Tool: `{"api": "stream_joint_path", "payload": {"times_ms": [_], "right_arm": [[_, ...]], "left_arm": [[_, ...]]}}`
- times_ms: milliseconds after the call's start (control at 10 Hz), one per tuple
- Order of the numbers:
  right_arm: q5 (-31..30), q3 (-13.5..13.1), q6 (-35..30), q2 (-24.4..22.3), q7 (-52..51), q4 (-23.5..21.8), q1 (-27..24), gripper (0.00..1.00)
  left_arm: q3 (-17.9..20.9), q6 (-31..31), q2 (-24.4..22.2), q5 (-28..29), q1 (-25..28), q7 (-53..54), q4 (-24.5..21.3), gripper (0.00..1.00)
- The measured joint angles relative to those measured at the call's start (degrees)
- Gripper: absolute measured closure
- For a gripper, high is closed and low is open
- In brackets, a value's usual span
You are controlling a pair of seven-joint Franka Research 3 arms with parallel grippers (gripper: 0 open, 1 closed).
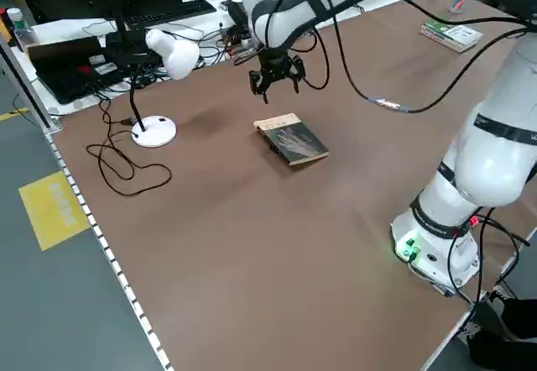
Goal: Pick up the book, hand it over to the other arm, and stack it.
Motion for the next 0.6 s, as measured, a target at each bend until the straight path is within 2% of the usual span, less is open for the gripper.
{"api": "stream_joint_path", "payload": {"times_ms": [200,600], "right_arm": [[0.00,0.00,0.00,0.00,0.00,-0.01,0.00,0.00],[0.00,0.01,0.00,0.00,0.00,-0.03,0.00,0.00]], "left_arm": [[-0.03,0.05,1.72,-0.27,1.61,2.17,-0.49,0.00],[0.03,0.48,7.29,-6.12,7.23,8.91,-1.00,0.00]]}}
